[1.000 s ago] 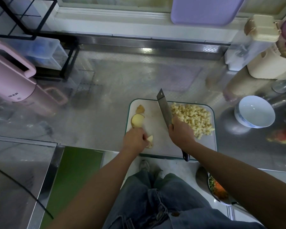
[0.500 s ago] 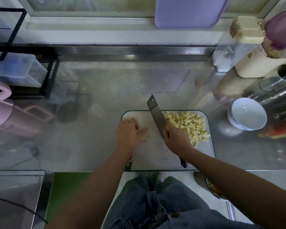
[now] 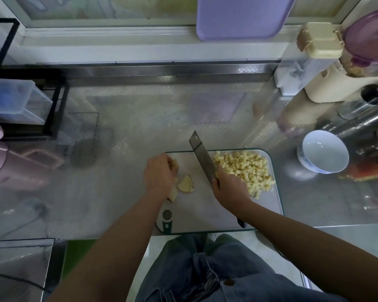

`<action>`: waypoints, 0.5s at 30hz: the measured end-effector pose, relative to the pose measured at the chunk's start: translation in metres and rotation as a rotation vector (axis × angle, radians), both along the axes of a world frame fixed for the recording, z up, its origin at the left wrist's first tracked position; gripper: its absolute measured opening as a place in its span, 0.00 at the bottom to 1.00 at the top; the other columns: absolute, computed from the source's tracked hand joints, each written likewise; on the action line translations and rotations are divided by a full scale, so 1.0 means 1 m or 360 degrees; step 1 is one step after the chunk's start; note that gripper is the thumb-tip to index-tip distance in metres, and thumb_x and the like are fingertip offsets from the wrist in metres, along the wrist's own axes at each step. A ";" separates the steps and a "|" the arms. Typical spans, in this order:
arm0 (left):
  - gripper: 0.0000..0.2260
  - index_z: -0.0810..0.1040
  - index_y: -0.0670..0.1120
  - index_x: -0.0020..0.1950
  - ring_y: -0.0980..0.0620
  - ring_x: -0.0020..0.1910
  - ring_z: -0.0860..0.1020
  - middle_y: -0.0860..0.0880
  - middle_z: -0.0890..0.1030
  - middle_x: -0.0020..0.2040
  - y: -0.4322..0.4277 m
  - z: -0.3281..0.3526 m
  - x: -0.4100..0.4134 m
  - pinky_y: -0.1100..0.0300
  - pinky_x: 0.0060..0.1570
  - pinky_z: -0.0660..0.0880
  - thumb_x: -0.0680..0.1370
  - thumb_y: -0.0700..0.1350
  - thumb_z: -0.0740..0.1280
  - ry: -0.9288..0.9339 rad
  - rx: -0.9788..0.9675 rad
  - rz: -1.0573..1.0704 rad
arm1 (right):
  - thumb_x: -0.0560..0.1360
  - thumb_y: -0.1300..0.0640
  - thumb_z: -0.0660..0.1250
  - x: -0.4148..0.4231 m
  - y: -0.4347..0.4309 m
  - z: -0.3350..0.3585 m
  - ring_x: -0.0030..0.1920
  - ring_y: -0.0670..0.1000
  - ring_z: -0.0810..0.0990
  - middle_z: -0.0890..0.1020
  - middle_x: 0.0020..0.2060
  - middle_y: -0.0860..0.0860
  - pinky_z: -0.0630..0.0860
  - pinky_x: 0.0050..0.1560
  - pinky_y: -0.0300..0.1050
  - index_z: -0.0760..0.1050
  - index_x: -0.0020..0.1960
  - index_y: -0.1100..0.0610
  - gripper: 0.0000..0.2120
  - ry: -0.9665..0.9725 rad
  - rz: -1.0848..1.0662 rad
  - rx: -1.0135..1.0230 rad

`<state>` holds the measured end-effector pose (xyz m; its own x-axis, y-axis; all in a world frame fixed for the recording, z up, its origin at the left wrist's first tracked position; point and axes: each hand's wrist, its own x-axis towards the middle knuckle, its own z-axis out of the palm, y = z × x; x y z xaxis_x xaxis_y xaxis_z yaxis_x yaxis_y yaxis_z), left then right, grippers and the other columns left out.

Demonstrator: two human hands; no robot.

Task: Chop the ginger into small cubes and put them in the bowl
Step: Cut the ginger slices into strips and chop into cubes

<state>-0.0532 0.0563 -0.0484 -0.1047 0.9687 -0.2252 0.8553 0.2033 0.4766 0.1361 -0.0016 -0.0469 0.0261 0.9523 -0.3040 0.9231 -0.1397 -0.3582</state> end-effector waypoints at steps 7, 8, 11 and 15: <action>0.11 0.78 0.45 0.57 0.44 0.56 0.74 0.44 0.79 0.53 -0.007 -0.006 -0.014 0.54 0.56 0.70 0.77 0.47 0.67 0.0121 -0.0027 -0.0030 | 0.81 0.52 0.55 -0.001 0.001 0.003 0.33 0.54 0.72 0.75 0.35 0.53 0.66 0.35 0.44 0.67 0.52 0.57 0.08 -0.0026 0.0026 -0.0028; 0.12 0.77 0.44 0.58 0.44 0.57 0.72 0.43 0.77 0.54 -0.010 -0.007 -0.013 0.54 0.56 0.69 0.77 0.48 0.67 0.0162 0.0051 -0.0059 | 0.82 0.53 0.55 -0.001 0.001 0.004 0.33 0.54 0.72 0.75 0.35 0.53 0.66 0.35 0.44 0.66 0.52 0.57 0.08 -0.0032 0.0031 -0.0030; 0.11 0.78 0.45 0.53 0.45 0.54 0.73 0.45 0.76 0.51 -0.023 -0.002 -0.006 0.53 0.50 0.72 0.76 0.50 0.68 0.0114 0.0169 -0.0198 | 0.81 0.53 0.54 -0.001 0.000 0.006 0.34 0.56 0.74 0.73 0.34 0.53 0.66 0.34 0.45 0.64 0.50 0.57 0.07 -0.0026 0.0058 -0.0025; 0.14 0.79 0.49 0.53 0.47 0.54 0.73 0.48 0.77 0.52 -0.038 0.001 0.007 0.54 0.49 0.72 0.74 0.57 0.66 0.0366 -0.0007 -0.0494 | 0.81 0.54 0.55 0.002 -0.008 0.007 0.31 0.54 0.73 0.74 0.33 0.53 0.63 0.29 0.43 0.68 0.59 0.59 0.11 0.0057 0.0057 -0.0003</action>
